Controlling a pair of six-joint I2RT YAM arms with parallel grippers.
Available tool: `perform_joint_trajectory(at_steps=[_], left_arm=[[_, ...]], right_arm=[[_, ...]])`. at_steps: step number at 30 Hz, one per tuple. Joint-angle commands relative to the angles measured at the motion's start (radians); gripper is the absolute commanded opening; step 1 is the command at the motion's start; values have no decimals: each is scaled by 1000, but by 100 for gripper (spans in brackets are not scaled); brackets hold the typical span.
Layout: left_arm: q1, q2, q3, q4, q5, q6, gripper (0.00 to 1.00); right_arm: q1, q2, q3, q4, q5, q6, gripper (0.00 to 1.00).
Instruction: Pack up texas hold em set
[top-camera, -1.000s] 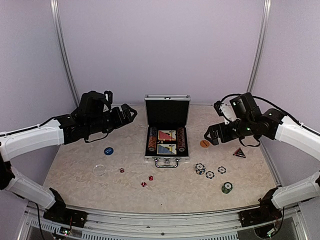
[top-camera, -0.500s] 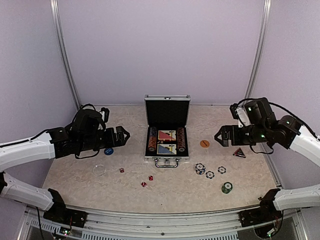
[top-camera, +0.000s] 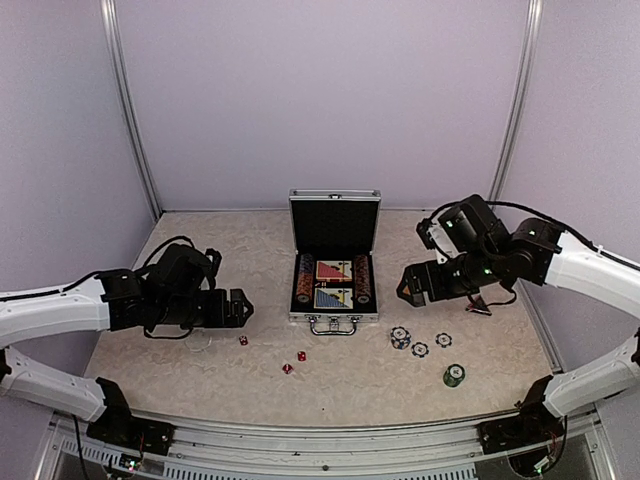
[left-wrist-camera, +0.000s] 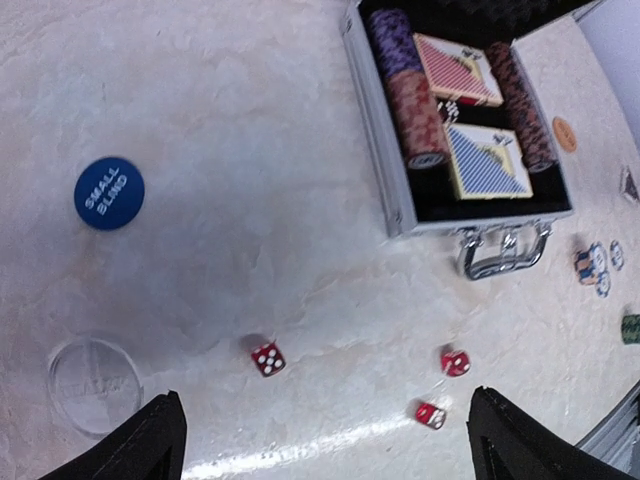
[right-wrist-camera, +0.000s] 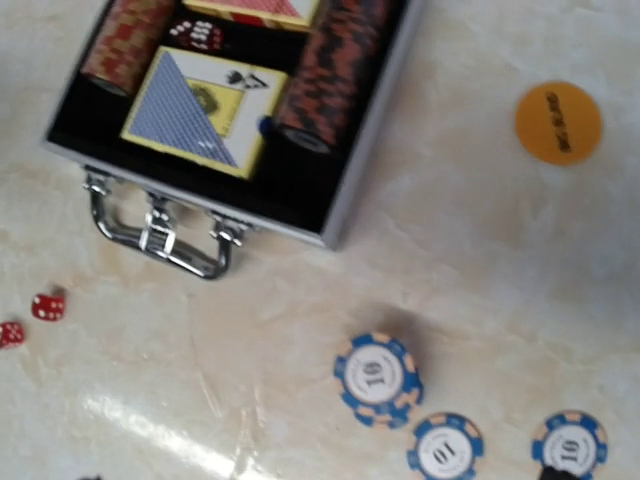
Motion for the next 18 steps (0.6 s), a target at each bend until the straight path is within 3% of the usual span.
perform_joint_trajectory(at_steps=[1,7,18], left_arm=[[-9,16,-62,-49,28,-41,95],[-9,96,-95,15,15,-48,84],[-7,351,-41,111,14,-8,65]], right_arm=[[61,79,77,7,33,-6,94],[114,160,134,32,31,-27,95],[122,149,118,31,70,-14,95]])
